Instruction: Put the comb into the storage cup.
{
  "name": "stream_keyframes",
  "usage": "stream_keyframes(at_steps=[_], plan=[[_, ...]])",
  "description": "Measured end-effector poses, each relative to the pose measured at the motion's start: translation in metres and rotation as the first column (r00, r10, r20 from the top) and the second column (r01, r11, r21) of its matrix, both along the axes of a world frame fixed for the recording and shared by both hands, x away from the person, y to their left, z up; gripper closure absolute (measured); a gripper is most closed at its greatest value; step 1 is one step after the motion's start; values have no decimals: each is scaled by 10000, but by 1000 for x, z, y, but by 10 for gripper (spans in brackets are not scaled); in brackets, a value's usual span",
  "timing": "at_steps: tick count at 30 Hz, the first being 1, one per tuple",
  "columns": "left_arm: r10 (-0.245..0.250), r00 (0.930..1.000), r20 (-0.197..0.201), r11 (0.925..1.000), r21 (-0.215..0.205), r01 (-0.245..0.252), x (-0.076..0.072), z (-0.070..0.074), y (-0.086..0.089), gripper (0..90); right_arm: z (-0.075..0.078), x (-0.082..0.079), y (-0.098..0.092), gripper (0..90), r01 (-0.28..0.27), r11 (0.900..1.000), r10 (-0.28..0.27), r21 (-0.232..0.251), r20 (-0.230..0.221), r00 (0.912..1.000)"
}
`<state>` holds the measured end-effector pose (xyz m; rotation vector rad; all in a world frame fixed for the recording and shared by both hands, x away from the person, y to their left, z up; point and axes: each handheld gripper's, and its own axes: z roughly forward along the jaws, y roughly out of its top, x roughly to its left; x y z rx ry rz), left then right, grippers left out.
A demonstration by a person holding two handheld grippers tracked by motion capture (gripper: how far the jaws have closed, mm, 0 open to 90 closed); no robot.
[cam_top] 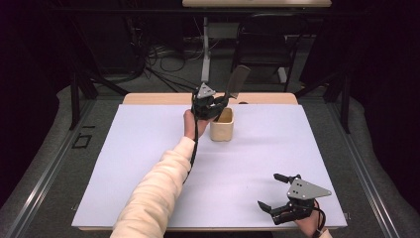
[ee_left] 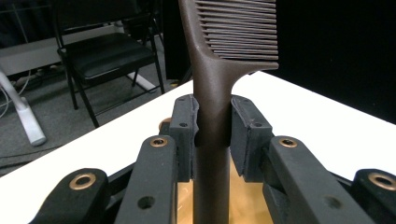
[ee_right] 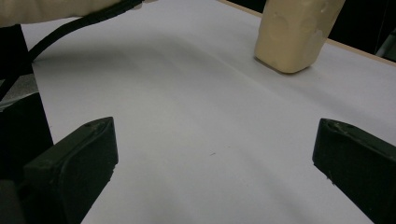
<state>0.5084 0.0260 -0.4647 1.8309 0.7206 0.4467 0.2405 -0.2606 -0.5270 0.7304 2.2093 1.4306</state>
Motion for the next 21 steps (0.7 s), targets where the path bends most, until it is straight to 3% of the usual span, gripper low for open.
stream_keyframes(at_steps=[21], plan=[[-336,9991,-272,9984,447,348,1,-8,-1,725,0,0,0,0,1,10000,-1,-24,23,10000]])
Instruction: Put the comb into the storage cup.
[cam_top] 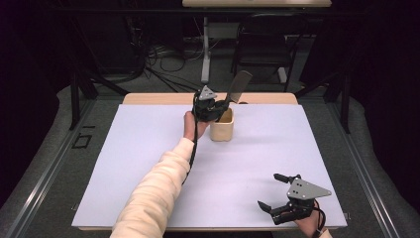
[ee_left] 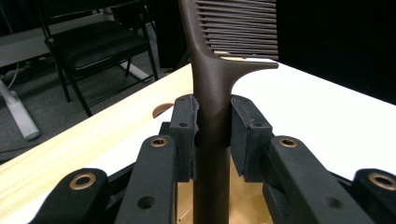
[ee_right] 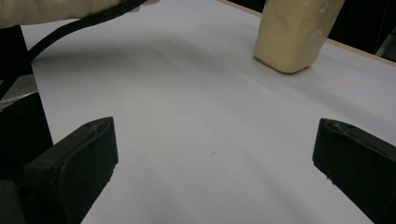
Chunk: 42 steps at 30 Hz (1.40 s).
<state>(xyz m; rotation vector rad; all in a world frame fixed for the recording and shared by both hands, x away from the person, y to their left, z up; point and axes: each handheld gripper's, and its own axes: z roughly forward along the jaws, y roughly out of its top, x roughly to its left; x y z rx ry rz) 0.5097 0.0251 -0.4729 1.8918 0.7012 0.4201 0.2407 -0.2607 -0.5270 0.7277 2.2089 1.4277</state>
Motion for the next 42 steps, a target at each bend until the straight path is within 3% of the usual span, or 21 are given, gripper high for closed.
stream_keyframes(at_steps=[42], plan=[[-369,9977,-574,9979,509,398,0,-8,-3,724,0,0,0,0,52,10000,-53,-26,-64,10000]])
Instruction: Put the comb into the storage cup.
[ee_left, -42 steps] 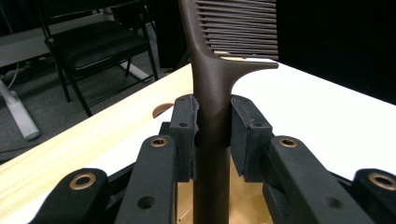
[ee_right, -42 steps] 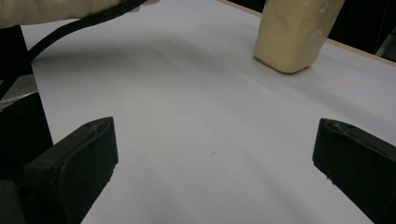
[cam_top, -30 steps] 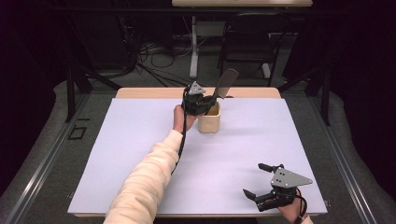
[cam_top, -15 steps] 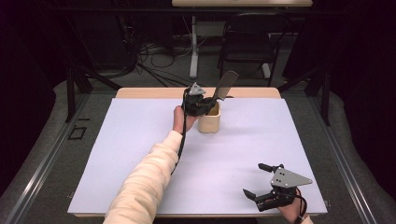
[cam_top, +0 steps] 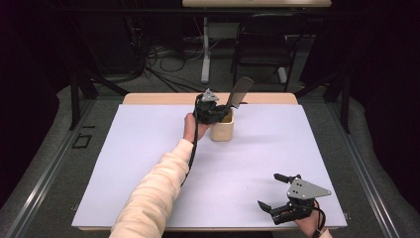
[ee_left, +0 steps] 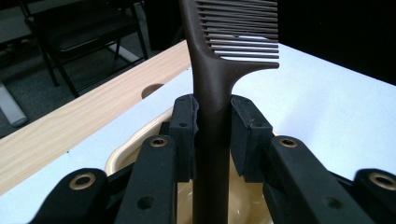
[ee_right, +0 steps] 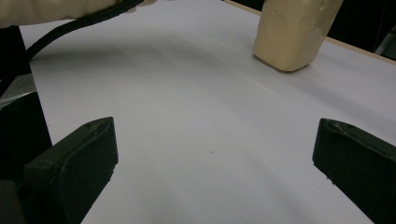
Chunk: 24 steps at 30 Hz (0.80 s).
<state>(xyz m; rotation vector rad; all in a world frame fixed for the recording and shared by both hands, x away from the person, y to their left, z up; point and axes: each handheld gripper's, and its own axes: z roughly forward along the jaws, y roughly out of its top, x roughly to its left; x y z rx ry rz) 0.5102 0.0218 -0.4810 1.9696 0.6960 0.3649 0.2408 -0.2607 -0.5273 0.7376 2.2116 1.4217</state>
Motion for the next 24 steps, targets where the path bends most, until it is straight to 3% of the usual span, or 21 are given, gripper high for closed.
stream_keyframes(at_steps=[24], plan=[[-121,9996,-249,9990,427,132,1,-3,-2,723,0,0,0,0,25,10000,-25,-51,-9,10000]])
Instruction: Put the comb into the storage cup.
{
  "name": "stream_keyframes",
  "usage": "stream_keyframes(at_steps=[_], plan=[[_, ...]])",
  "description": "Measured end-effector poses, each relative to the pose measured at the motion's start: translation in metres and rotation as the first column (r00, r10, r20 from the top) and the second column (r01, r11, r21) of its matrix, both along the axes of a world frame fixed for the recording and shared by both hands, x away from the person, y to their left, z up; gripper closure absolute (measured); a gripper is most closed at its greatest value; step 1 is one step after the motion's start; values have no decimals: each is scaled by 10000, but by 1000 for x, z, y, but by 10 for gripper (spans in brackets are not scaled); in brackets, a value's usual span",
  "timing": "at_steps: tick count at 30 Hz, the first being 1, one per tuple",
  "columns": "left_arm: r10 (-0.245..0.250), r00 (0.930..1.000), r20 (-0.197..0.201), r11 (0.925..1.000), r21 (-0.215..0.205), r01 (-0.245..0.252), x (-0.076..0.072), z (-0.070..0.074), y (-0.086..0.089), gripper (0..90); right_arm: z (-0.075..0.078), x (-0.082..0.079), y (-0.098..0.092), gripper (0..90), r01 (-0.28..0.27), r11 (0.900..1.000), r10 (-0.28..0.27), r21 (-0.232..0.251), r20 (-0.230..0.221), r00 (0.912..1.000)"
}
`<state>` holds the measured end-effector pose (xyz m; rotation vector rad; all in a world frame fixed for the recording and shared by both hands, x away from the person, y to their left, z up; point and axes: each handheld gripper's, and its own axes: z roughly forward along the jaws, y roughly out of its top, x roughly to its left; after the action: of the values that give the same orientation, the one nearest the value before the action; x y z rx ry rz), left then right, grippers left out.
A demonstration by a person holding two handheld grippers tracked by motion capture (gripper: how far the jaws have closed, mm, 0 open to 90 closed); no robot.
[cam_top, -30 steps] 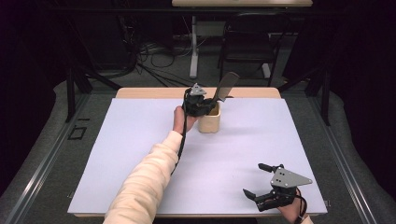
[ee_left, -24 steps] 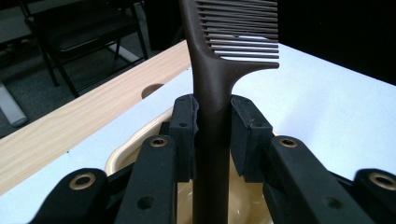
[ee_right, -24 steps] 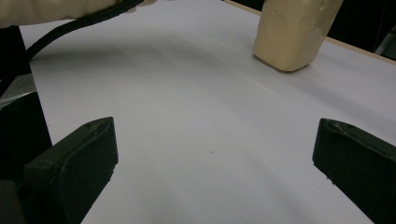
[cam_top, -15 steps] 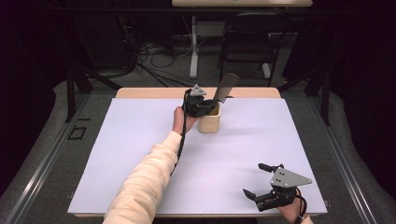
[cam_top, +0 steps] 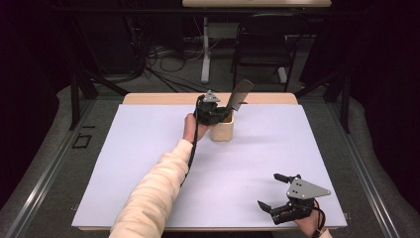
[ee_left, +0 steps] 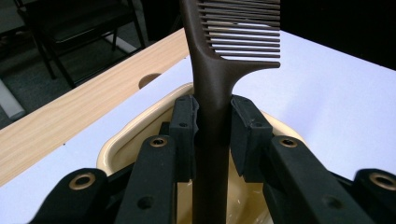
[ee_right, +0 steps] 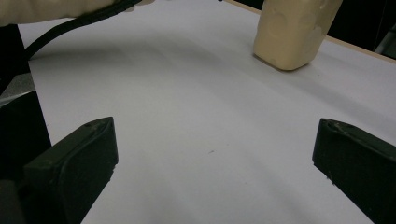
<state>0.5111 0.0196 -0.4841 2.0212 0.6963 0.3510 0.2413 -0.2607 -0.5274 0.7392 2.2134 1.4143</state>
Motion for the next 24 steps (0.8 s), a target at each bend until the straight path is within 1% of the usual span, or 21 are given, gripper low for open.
stream_keyframes(at_steps=[8,13,24], plan=[[26,9999,-102,9999,152,-25,1,-1,-1,723,0,0,0,0,0,10000,0,2,-6,10000],[34,9999,-166,9999,112,-32,1,-2,-1,722,-1,1,0,0,-14,10000,14,-5,-41,10000],[13,9996,-274,9998,204,-8,1,-3,-1,722,-1,1,0,0,-5,10000,5,-8,-45,10000]])
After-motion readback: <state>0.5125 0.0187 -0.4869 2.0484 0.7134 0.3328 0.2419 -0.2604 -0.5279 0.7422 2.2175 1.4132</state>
